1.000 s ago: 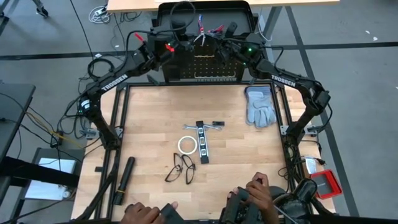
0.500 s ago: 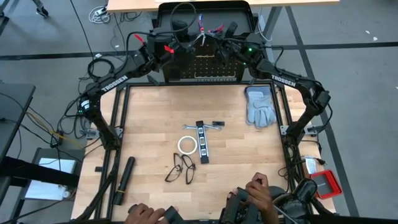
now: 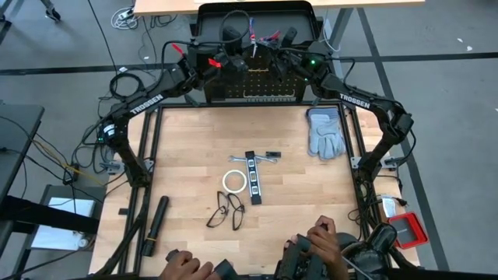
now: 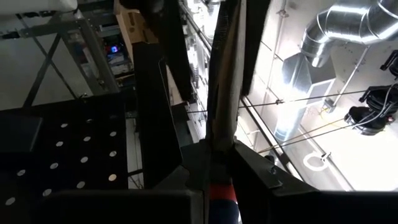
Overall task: Hang tools onto peg board
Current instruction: Put the blue-orange pliers on the black pegboard
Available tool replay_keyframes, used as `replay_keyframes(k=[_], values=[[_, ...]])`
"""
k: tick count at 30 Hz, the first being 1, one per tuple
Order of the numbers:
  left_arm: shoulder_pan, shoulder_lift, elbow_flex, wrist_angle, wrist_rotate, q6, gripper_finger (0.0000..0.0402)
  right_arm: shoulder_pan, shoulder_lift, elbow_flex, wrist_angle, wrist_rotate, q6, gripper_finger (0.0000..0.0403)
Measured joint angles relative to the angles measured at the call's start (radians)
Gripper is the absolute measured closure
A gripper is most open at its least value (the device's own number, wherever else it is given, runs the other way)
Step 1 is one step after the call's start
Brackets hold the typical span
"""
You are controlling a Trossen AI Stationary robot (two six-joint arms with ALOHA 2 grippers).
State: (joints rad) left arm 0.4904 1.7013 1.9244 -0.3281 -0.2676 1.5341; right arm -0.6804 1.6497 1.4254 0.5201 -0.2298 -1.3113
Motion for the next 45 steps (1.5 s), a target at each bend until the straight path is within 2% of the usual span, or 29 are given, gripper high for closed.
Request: replay_keyframes(k=[6, 9, 17, 27, 33, 40, 45], values=[[-0.002, 0.011, 0.0, 0.016, -0.027, 0.031, 0.0349, 0.0, 0.0, -0.001, -0.007, 0.0, -0.003, 0.0343], [-0.001, 0.014, 0.0, 0.032, -0.038, 0.027, 0.0373, -0.001, 0.0, -0.001, -0.006, 0.003, -0.005, 0.0343], [-0.001, 0.014, 0.0, 0.047, -0.051, -0.03, 0.0373, 0.0, 0.0, -0.001, 0.01, 0.005, 0.0, 0.0327], [0.0, 0.015, 0.0, 0.043, -0.092, -0.071, 0.0373, 0.013, 0.0, 0.0, 0.01, -0.003, 0.02, 0.0245], [0.011, 0.015, 0.0, 0.045, -0.127, -0.076, 0.0373, 0.022, -0.011, 0.0, -0.004, 0.044, 0.037, 0.0208], [0.042, 0.015, 0.0, 0.047, -0.152, -0.175, 0.0371, 0.041, -0.044, 0.0, -0.059, 0.081, 0.049, 0.02], [0.041, 0.015, 0.0, 0.046, -0.119, -0.181, 0.0363, 0.04, -0.083, 0.0, -0.085, 0.105, 0.114, 0.0201]])
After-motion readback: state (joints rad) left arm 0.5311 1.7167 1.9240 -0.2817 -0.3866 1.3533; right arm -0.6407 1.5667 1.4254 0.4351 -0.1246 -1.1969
